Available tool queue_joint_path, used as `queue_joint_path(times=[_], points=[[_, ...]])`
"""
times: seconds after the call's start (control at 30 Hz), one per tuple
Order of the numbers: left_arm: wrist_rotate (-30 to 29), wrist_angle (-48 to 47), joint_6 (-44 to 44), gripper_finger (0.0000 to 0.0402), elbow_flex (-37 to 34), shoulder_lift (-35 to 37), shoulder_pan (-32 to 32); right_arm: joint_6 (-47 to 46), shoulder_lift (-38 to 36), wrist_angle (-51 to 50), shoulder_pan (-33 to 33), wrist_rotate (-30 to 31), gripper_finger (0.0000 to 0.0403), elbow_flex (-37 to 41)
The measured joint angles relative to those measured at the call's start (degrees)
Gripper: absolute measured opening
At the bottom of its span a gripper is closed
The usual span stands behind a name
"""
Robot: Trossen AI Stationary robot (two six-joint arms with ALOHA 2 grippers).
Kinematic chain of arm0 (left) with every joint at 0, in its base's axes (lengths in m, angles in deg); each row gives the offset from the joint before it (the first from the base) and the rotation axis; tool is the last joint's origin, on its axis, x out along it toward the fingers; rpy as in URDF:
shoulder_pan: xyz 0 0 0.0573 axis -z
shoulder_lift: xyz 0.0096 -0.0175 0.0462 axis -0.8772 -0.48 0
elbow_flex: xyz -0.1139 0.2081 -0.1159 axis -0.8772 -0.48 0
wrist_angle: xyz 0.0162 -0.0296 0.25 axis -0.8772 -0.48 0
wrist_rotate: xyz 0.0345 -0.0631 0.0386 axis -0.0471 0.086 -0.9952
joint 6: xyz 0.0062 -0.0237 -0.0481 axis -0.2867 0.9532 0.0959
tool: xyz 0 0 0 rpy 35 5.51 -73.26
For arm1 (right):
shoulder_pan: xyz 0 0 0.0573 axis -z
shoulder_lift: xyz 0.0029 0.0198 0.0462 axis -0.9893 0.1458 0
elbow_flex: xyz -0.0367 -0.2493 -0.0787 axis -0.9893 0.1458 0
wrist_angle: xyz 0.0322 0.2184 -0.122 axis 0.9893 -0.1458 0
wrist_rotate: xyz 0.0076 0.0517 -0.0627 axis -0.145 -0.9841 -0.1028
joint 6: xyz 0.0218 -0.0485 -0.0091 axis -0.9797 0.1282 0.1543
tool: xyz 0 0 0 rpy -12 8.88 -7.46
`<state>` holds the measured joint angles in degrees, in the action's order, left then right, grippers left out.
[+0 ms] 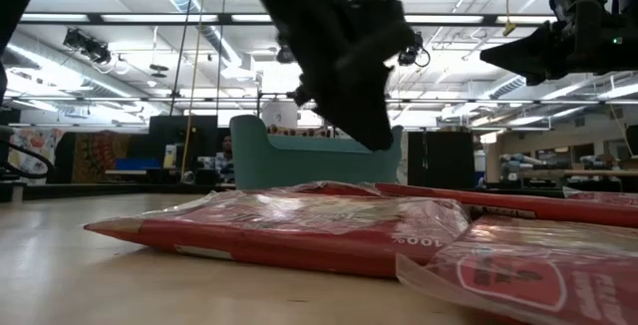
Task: Sort popcorn bags into baskets
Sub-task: Put the red popcorn bag into the green bin
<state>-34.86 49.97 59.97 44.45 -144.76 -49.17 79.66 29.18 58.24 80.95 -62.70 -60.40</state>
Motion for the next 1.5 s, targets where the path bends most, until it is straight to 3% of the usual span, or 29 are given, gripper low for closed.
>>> queue_joint_path(times=[0.27,0.43,1.2,1.33,1.5], points=[[-2.47,-9.18,6.98,0.0119,6.46,-4.82,0.02,0.0,0.16,0.77,0.0,-0.04,0.002,0.0],[-2.45,-8.26,10.05,0.0119,6.99,-5.77,0.29,-0.01,0.32,1.55,0.0,-0.01,0.002,-0.02],[-5.82,-15.88,8.41,0.0119,6.92,-9.97,3.82,-0.01,1.35,3.18,0.0,-0.03,0.002,0.0],[-9.6,-16.64,4.68,0.0119,6.9,-9.97,5.06,-0.01,1.39,3.28,0.0,-0.05,0.002,0.0],[-19.78,-17.28,-3.31,0.0119,6.88,-9.97,7.6,-0.01,1.39,3.32,0.0,-0.05,0.002,0.0]])
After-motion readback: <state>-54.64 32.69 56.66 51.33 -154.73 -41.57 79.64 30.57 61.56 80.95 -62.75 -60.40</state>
